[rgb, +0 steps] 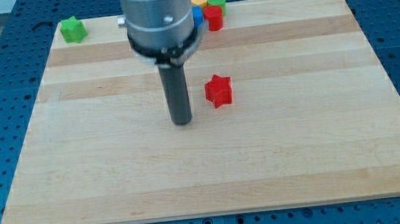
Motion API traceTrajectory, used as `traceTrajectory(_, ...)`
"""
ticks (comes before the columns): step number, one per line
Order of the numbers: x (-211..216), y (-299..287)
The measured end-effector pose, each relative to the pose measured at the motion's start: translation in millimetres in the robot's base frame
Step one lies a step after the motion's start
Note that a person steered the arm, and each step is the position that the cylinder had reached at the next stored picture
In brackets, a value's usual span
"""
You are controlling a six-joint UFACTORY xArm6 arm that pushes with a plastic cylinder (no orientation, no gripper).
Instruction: Push the red star close to the red circle
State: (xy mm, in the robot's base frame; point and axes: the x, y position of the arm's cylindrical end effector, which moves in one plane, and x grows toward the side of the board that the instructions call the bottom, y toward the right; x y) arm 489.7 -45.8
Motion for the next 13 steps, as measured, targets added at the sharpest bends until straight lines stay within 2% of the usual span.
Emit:
traceTrajectory(1,0,46)
traceTrajectory(3,-88,60)
traceTrajectory(4,-104,60)
traceTrajectory(7,-98,126)
traceTrajectory(9,-134,96)
traceTrajectory(10,-124,112)
traceTrajectory(11,-101,102)
traceTrajectory(12,-101,62)
traceTrajectory(13,-121,47)
